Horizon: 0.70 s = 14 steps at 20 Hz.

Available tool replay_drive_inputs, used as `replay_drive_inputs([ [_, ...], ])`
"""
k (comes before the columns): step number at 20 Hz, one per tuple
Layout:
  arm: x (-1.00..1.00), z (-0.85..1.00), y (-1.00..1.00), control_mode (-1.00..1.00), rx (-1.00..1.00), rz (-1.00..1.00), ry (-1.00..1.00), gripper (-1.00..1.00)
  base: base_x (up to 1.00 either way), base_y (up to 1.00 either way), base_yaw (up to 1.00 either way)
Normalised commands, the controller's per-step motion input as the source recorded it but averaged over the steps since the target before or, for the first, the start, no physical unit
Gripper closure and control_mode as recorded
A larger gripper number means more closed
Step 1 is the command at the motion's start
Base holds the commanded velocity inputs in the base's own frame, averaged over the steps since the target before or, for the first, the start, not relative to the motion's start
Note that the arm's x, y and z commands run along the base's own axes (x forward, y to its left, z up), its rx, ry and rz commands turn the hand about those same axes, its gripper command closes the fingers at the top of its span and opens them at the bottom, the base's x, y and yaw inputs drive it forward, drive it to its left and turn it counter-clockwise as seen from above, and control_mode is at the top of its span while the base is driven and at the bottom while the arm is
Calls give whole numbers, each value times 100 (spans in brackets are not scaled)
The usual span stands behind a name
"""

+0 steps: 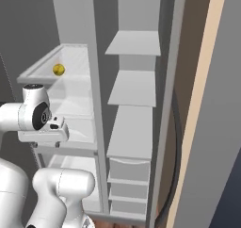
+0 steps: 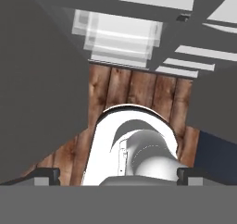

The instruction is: Retrieve a lemon from the fridge and place it on the cutting board with the fish.

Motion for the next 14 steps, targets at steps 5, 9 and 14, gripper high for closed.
replay_drive_inputs([
  [5,0,0,0,100,0,0,0,-100,43,3,3],
  [9,0,0,0,100,0,0,0,-100,42,0,4],
  [14,0,0,0,100,0,0,0,-100,37,3,5],
])
